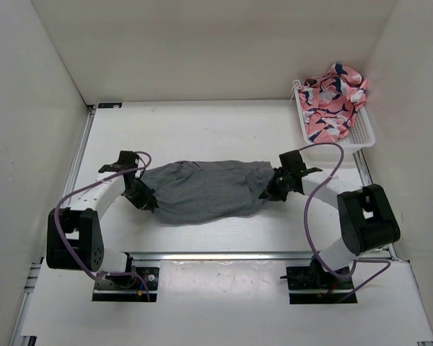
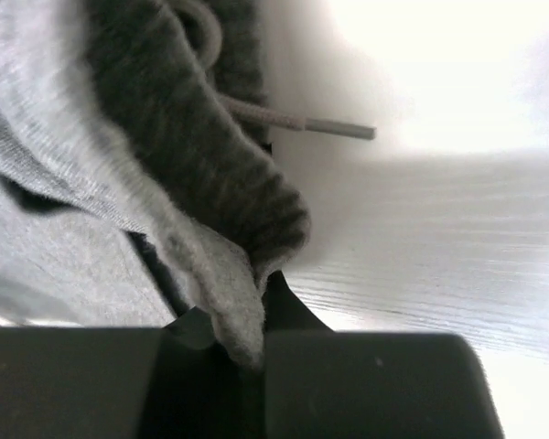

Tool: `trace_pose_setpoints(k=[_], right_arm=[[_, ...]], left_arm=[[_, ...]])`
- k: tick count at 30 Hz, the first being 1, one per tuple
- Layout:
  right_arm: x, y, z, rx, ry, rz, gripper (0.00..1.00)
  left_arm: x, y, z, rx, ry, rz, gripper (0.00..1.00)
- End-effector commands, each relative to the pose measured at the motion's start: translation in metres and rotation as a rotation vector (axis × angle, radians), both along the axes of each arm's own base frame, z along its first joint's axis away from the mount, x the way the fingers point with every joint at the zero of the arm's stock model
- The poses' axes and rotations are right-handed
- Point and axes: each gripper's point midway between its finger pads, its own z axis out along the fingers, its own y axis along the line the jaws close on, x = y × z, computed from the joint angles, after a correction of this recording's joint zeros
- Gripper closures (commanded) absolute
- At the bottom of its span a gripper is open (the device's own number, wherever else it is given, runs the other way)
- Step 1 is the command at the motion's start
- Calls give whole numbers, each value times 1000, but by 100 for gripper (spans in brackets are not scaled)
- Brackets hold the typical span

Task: Fold and stack the shorts
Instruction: Fold the shorts

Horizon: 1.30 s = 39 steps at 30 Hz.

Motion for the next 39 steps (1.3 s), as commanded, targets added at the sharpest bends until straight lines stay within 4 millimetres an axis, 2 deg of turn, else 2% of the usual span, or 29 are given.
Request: trace_pose_setpoints(k=[1, 2, 3, 5, 6, 7, 8, 9, 10, 11, 12, 14, 16, 18, 19, 20, 21, 22, 23, 24, 25, 26, 27, 28, 29, 34, 35, 38, 39], right_arm=[[28, -19, 30, -136, -95, -44, 100], [42, -20, 49, -156, -146, -47, 100], [49, -26, 59, -197, -187, -35, 100], [58, -32, 84, -226, -236, -25, 100], [75, -30, 113, -231, -311, -6, 100], [81, -28, 125, -235, -333, 8, 100], [82, -31, 137, -254, -337, 14, 100], [94, -30, 161, -262, -389, 20, 100], [96, -30, 171, -264, -401, 25, 100], [92, -31, 175, -268, -388, 28, 100], [92, -32, 190, -266, -419, 32, 100], [81, -39, 193, -288, -404, 25, 100], [63, -50, 190, -316, -386, 15, 100], [44, -62, 190, -343, -389, -3, 100], [29, -68, 170, -361, -336, 10, 100], [20, -76, 167, -373, -330, -3, 100], [12, -78, 156, -381, -306, 3, 100], [-2, -81, 130, -394, -236, 25, 100], [-5, -79, 116, -377, -203, 49, 90], [-10, -75, 105, -360, -161, 71, 48], [-14, -72, 97, -351, -132, 95, 36], [-18, -70, 90, -340, -104, 98, 28], [-19, -66, 88, -316, -102, 108, 14], [-19, -65, 91, -308, -108, 93, 8], [-21, -67, 93, -294, -109, 76, 4], [-27, -80, 91, -286, -94, 32, 3], [-25, -84, 93, -284, -102, 13, 3], [-27, -90, 85, -251, -75, -17, 3], [-29, -91, 81, -232, -63, -22, 3]], left_arm=[[40, 4, 44, 11, -165, -25, 90], [47, 10, 53, 23, -186, -16, 90], [54, 17, 64, 28, -210, -5, 90], [80, 23, 100, 29, -304, -7, 90], [89, 27, 105, 34, -305, -3, 90], [110, 34, 134, 29, -378, 18, 90], [113, 37, 143, 35, -379, 14, 90], [121, 36, 150, 32, -381, -2, 90], [134, 41, 177, 37, -442, 9, 90], [133, 41, 187, 42, -452, -2, 90], [135, 42, 193, 47, -461, -12, 90], [132, 42, 206, 37, -481, -19, 90], [121, 41, 215, 23, -503, -30, 90], [104, 40, 197, 23, -460, -38, 90], [92, 39, 197, 27, -470, -46, 90], [80, 38, 172, 22, -416, -46, 90], [72, 33, 162, 18, -405, -61, 90], [66, 30, 149, 14, -388, -70, 90], [59, 27, 124, 18, -354, -80, 88], [53, 23, 107, 10, -303, -111, 72], [52, 20, 95, -13, -267, -132, 42], [50, 18, 75, -30, -195, -151, 32], [47, 16, 68, -42, -171, -166, 28], [47, 16, 68, -39, -172, -175, 24], [47, 18, 71, -26, -186, -173, 15], [51, 29, 82, 36, -230, -136, 14], [54, 33, 78, 62, -225, -128, 14], [67, 38, 64, 101, -182, -152, 13], [72, 39, 49, 99, -140, -165, 13]])
